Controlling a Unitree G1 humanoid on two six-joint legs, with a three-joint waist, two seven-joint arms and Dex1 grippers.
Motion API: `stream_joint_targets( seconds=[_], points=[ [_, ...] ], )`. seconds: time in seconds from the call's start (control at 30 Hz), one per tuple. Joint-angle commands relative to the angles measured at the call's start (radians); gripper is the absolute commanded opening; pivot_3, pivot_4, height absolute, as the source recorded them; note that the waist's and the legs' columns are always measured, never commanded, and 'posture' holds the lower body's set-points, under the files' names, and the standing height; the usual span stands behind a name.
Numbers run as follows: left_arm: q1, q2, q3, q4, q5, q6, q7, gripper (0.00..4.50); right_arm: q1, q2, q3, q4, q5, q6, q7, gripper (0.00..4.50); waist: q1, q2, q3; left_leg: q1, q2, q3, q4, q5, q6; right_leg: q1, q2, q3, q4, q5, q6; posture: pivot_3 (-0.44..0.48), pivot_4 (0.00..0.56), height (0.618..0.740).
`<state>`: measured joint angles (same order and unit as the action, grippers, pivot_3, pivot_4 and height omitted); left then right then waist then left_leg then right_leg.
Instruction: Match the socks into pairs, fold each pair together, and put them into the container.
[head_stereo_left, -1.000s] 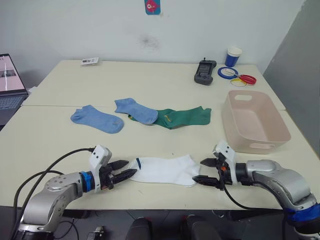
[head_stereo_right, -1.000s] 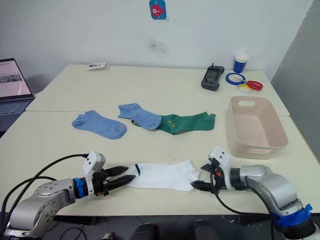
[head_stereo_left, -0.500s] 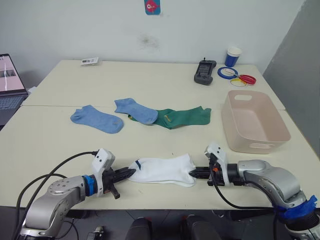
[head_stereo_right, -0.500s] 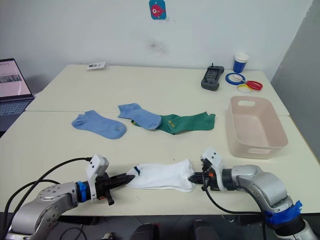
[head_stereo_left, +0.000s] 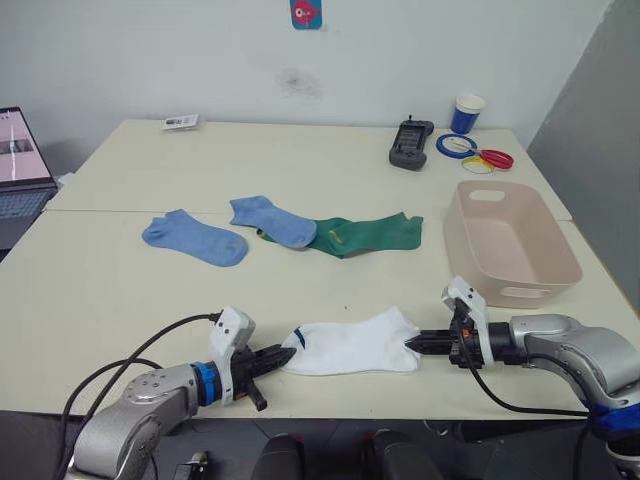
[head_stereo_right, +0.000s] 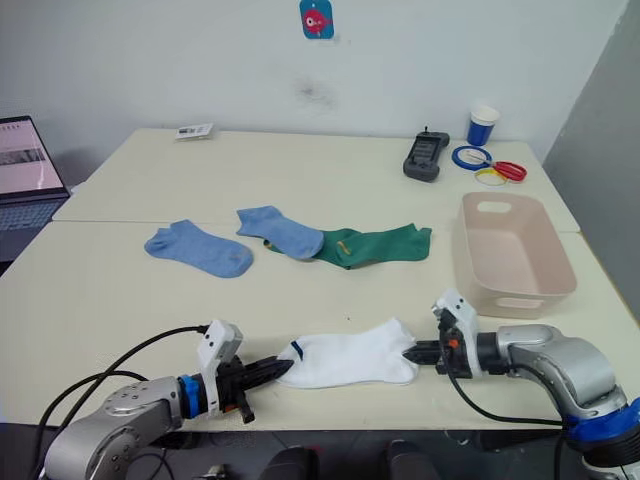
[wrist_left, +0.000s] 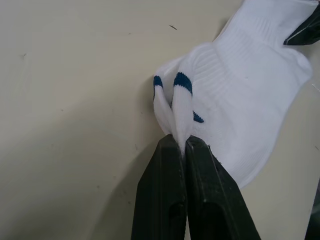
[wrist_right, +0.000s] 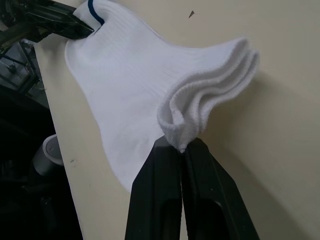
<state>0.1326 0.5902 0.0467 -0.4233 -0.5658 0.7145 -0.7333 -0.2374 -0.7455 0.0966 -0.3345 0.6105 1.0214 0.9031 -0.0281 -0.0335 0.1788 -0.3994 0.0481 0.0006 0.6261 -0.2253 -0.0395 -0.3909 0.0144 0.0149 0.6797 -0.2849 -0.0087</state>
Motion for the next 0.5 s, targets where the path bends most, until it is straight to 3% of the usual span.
stream_joint_targets(
  seconds=[0.03, 0.07, 0.17, 0.27, 0.43, 0.47, 0.5],
  points=[
    [-0.002, 0.013, -0.014, -0.02, 0.014, -0.02, -0.008, 0.0, -0.003, 0.004, -0.009, -0.01, 0.018, -0.002, 0.002, 0.04, 0.0, 0.0, 0.0, 0.0, 0.0, 0.0, 0.0, 0.0, 0.0, 0.0, 0.0, 0.0, 0.0, 0.0, 0.0, 0.0, 0.15, 0.74],
    [0.004, 0.011, -0.009, -0.022, 0.005, -0.02, -0.013, 0.22, 0.003, 0.008, -0.009, -0.014, 0.013, -0.009, -0.005, 0.01, 0.0, 0.0, 0.0, 0.0, 0.0, 0.0, 0.0, 0.0, 0.0, 0.0, 0.0, 0.0, 0.0, 0.0, 0.0, 0.0, 0.15, 0.74],
    [0.022, 0.013, -0.003, -0.023, -0.003, -0.02, -0.02, 1.05, 0.018, 0.008, -0.014, -0.02, 0.009, -0.02, -0.012, 0.82, 0.0, 0.0, 0.0, 0.0, 0.0, 0.0, 0.0, 0.0, 0.0, 0.0, 0.0, 0.0, 0.0, 0.0, 0.0, 0.0, 0.15, 0.74],
    [0.014, 0.003, 0.032, -0.021, -0.034, 0.003, 0.0, 2.0, 0.028, 0.003, -0.034, -0.018, 0.015, -0.022, -0.015, 1.84, 0.0, 0.0, 0.0, 0.0, 0.0, 0.0, 0.0, 0.0, 0.0, 0.0, 0.0, 0.001, 0.0, 0.0, 0.0, 0.0, 0.15, 0.74],
    [0.004, 0.081, 0.103, 0.019, -0.031, -0.01, -0.039, 3.59, 0.04, -0.002, -0.067, 0.003, 0.007, -0.028, -0.033, 3.61, -0.001, 0.0, 0.0, 0.0, 0.0, 0.0, 0.0, 0.0, 0.0, 0.0, 0.001, 0.0, 0.0, 0.0, 0.0, 0.0, 0.15, 0.74],
    [0.003, 0.104, 0.114, 0.021, -0.037, -0.015, -0.062, 3.87, 0.04, 0.004, -0.075, 0.006, 0.016, -0.017, -0.037, 3.98, -0.002, 0.0, 0.0, 0.001, 0.0, 0.0, 0.0, 0.0, 0.0, 0.0, 0.001, 0.0, 0.0, 0.0, 0.0, 0.0, 0.15, 0.74],
    [-0.002, 0.124, 0.126, 0.023, -0.044, -0.022, -0.084, 3.88, 0.039, 0.012, -0.085, 0.007, 0.026, -0.006, -0.044, 4.3, -0.002, 0.0, 0.0, 0.001, 0.0, 0.0, 0.0, 0.0, 0.0, 0.0, 0.001, 0.0, 0.0, 0.0, 0.0, 0.0, 0.15, 0.74]
  ],
)
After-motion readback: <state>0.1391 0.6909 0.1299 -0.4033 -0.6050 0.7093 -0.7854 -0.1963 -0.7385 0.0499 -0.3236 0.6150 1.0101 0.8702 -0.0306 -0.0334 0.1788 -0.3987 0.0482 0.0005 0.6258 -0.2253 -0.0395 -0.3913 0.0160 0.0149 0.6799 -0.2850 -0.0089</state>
